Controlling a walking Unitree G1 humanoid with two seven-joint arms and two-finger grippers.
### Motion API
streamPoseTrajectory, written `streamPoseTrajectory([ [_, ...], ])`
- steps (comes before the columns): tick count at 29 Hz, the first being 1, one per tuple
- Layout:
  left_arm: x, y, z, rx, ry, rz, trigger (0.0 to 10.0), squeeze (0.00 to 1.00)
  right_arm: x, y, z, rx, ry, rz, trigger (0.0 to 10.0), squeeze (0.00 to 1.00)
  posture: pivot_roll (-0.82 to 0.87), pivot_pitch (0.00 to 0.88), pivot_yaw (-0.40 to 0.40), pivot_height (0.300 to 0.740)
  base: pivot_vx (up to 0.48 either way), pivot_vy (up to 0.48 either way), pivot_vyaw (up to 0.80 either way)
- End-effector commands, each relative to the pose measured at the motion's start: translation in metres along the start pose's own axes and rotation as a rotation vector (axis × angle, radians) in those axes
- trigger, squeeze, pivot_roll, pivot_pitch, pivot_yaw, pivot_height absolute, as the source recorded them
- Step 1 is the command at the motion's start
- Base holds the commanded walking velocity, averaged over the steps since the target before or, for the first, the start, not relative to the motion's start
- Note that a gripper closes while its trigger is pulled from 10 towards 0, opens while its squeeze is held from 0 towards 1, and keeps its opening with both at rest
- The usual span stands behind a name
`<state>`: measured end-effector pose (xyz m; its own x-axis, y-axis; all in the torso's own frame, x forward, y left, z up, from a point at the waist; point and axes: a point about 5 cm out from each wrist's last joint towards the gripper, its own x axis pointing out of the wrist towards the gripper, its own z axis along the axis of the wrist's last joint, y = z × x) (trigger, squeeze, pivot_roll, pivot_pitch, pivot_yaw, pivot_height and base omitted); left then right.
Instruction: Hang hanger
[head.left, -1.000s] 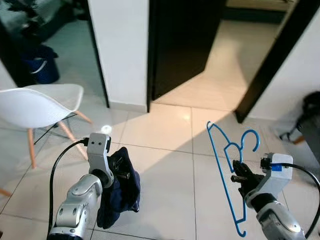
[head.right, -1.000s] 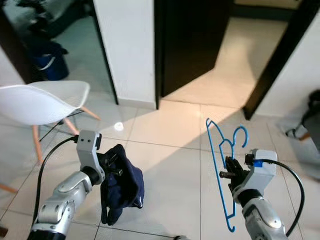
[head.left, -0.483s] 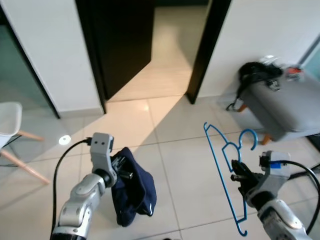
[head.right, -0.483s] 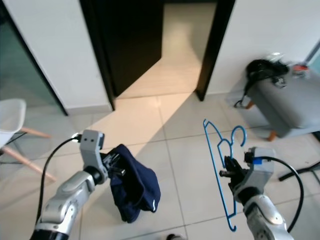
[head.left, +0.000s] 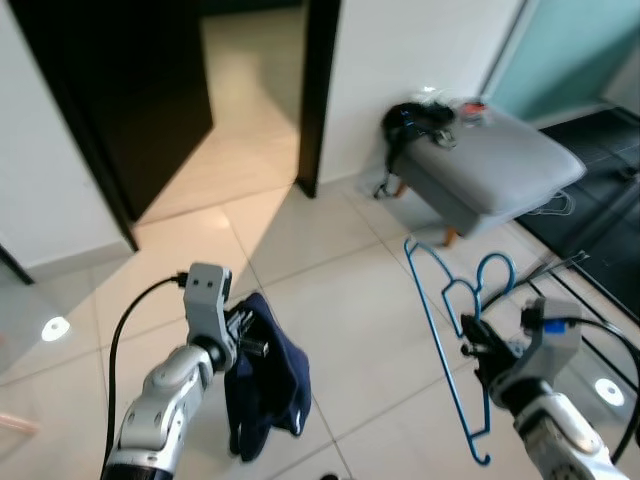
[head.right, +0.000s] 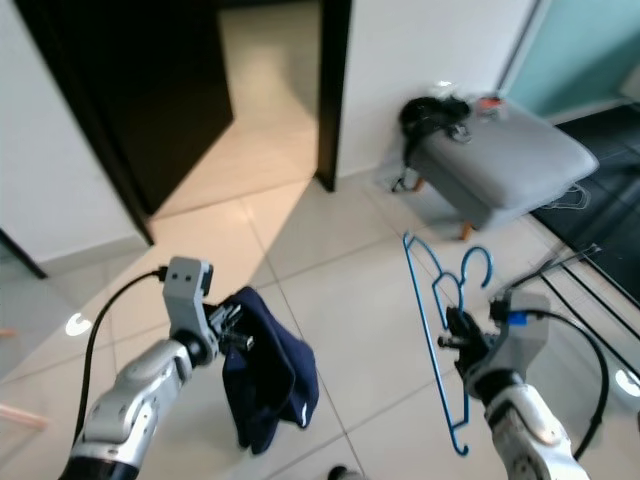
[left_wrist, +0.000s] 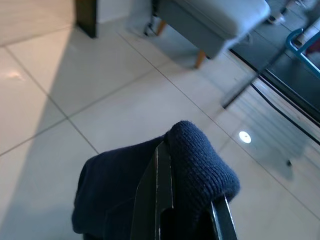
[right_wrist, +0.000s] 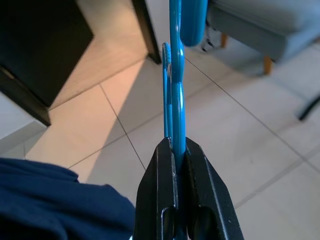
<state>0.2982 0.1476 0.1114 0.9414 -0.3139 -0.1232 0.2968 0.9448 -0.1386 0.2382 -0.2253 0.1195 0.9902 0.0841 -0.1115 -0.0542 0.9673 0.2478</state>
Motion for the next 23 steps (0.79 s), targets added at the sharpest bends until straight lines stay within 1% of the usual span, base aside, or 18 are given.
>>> streamPoseTrajectory([
  [1, -0.001, 0.001, 0.001, 0.004, 0.001, -0.005, 10.0, 0.00, -0.002, -0.002, -0.001, 0.008, 0.009, -0.003, 10.0, 0.00, -0.06, 0.215, -0.021, 0.740, 0.000, 0.000, -0.77],
  [13, 0.001, 0.001, 0.001, 0.009, 0.011, -0.006, 10.0, 0.00, 0.000, 0.000, 0.000, 0.012, 0.007, 0.008, 10.0, 0.00, -0.06, 0.209, -0.021, 0.740, 0.000, 0.000, -0.77],
  [14, 0.003, 0.000, 0.003, 0.030, 0.012, -0.007, 10.0, 0.00, 0.001, 0.000, 0.000, 0.006, 0.010, 0.015, 10.0, 0.00, -0.06, 0.206, -0.024, 0.740, 0.000, 0.000, -0.77],
  [15, 0.003, 0.000, 0.003, 0.030, 0.012, -0.007, 10.0, 0.00, 0.001, 0.000, 0.000, 0.006, 0.010, 0.015, 10.0, 0.00, -0.06, 0.206, -0.024, 0.740, 0.000, 0.000, -0.77],
  [17, 0.010, -0.001, 0.016, 0.111, -0.025, 0.000, 10.0, 0.00, 0.001, 0.003, 0.002, -0.012, 0.008, 0.048, 10.0, 0.00, -0.06, 0.203, -0.023, 0.740, 0.000, 0.000, -0.77],
  [23, 0.010, -0.001, 0.016, 0.111, -0.025, 0.000, 10.0, 0.00, 0.001, 0.003, 0.002, -0.012, 0.008, 0.048, 10.0, 0.00, -0.06, 0.203, -0.023, 0.740, 0.000, 0.000, -0.77],
])
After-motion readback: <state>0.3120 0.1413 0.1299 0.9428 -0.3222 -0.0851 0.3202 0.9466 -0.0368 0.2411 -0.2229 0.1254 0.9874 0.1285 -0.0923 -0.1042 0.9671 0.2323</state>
